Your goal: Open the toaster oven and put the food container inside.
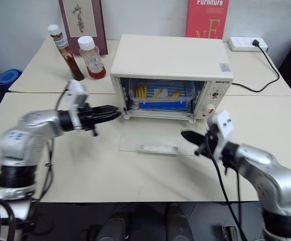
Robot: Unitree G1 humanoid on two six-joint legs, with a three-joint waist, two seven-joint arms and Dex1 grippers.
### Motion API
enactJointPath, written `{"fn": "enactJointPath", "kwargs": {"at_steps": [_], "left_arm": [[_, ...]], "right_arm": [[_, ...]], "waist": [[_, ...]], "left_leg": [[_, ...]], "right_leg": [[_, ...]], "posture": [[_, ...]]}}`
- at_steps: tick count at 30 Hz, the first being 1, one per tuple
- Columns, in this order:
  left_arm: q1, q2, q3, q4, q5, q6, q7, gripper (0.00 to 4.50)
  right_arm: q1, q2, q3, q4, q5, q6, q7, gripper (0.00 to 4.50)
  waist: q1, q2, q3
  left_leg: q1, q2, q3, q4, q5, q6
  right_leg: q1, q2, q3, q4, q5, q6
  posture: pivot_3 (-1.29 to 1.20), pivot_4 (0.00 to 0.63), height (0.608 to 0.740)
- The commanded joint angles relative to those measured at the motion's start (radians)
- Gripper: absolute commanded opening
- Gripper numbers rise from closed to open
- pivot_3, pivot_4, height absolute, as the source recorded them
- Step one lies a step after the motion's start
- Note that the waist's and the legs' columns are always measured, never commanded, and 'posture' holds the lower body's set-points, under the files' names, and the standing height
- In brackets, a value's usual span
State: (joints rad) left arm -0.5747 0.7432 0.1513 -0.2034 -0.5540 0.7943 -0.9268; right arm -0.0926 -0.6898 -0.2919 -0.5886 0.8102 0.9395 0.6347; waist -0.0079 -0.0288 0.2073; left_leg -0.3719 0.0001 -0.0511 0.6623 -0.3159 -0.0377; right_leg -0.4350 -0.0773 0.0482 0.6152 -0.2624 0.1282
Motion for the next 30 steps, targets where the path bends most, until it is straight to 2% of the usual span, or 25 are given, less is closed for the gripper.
{"fn": "enactJointPath", "kwargs": {"at_steps": [1, 4, 8, 14, 16, 18, 21, 23, 25, 27, 30], "left_arm": [[0.057, 0.191, 0.065, -0.073, -0.077, -0.011, -0.222, 2.31], [0.092, 0.333, 0.052, -0.036, -0.049, -0.075, -0.347, 3.26], [0.056, 0.397, 0.027, 0.028, -0.025, -0.133, -0.408, 4.48], [-0.031, 0.375, -0.015, 0.053, -0.014, -0.156, -0.400, 4.48], [-0.037, 0.375, -0.020, 0.052, -0.027, -0.145, -0.413, 4.48], [-0.049, 0.368, -0.025, 0.068, -0.016, -0.155, -0.406, 4.48], [-0.055, 0.369, -0.032, 0.097, 0.002, -0.181, -0.413, 4.50], [-0.061, 0.372, -0.035, 0.113, 0.007, -0.191, -0.418, 4.50], [-0.080, 0.375, -0.032, 0.136, 0.008, -0.196, -0.424, 4.50], [-0.100, 0.375, -0.027, 0.158, 0.005, -0.195, -0.429, 4.50], [-0.132, 0.380, -0.023, 0.197, 0.006, -0.197, -0.442, 4.50]], "right_arm": [[0.130, -0.012, -0.069, -0.085, 0.057, 0.012, 0.002, 0.00], [0.207, 0.046, -0.039, -0.047, -0.008, -0.041, -0.057, 0.00], [0.236, 0.106, 0.011, -0.002, -0.074, -0.097, -0.095, 0.00], [0.149, 0.158, 0.081, 0.114, -0.188, -0.190, -0.143, 0.00], [0.105, 0.154, 0.067, 0.119, -0.174, -0.190, -0.138, 0.00], [0.044, 0.130, -0.005, 0.092, -0.086, -0.149, -0.124, 0.00], [-0.046, 0.023, -0.151, 0.053, 0.111, -0.066, -0.068, 0.84], [-0.086, -0.065, -0.225, 0.064, 0.188, -0.033, -0.034, 1.50], [-0.125, -0.222, -0.321, 0.110, 0.259, 0.027, 0.052, 2.18], [-0.118, -0.328, -0.380, 0.138, 0.321, 0.077, 0.140, 2.81], [-0.090, -0.418, -0.432, 0.175, 0.340, 0.105, 0.226, 2.81]], "waist": [[0.000, 0.000, 0.000], [-0.001, 0.000, 0.000], [0.003, 0.000, 0.000], [0.001, 0.000, 0.000], [-0.006, 0.001, 0.001], [-0.015, 0.001, 0.001], [-0.020, 0.006, 0.004], [-0.020, 0.006, 0.004], [-0.019, 0.007, 0.004], [-0.018, 0.007, 0.004], [-0.017, 0.006, 0.004]], "left_leg": [[0.003, 0.000, 0.000, 0.000, 0.000, 0.000], [0.006, 0.001, 0.000, 0.000, 0.000, 0.001], [0.006, 0.000, 0.001, 0.000, 0.000, 0.001], [0.004, 0.000, 0.001, 0.000, 0.000, 0.001], [0.004, 0.000, 0.001, 0.000, 0.000, 0.002], [0.003, 0.000, 0.001, 0.000, -0.001, 0.002], [0.002, 0.000, 0.001, 0.000, -0.001, 0.002], [0.002, 0.000, 0.001, 0.000, -0.001, 0.002], [0.002, 0.001, -0.001, 0.000, -0.001, 0.003], [0.002, 0.001, 0.000, 0.000, -0.001, 0.004], [0.002, 0.002, -0.001, 0.000, -0.002, 0.006]], "right_leg": [[0.003, 0.000, 0.000, 0.000, 0.000, -0.001], [0.007, 0.001, 0.000, -0.002, -0.003, -0.006], [0.007, 0.001, 0.001, -0.003, -0.006, -0.012], [0.006, 0.001, 0.001, -0.002, 0.000, 0.000], [0.005, 0.001, 0.001, -0.002, 0.000, 0.000], [0.005, 0.001, 0.001, -0.002, 0.000, 0.000], [0.004, 0.001, 0.001, -0.002, 0.000, 0.001], [0.004, 0.001, 0.001, -0.002, 0.000, 0.001], [0.004, 0.002, 0.000, -0.002, 0.000, 0.000], [0.004, 0.002, 0.000, -0.003, 0.000, 0.000], [0.006, 0.002, -0.001, -0.004, 0.000, 0.000]], "posture": [[0.00, 0.150, 0.740], [0.00, 0.150, 0.740], [0.00, 0.150, 0.740], [0.00, 0.150, 0.740], [0.00, 0.150, 0.740], [0.00, 0.150, 0.740], [0.00, 0.150, 0.740], [0.00, 0.150, 0.740], [0.00, 0.150, 0.740], [0.00, 0.150, 0.740], [0.00, 0.150, 0.740]]}}
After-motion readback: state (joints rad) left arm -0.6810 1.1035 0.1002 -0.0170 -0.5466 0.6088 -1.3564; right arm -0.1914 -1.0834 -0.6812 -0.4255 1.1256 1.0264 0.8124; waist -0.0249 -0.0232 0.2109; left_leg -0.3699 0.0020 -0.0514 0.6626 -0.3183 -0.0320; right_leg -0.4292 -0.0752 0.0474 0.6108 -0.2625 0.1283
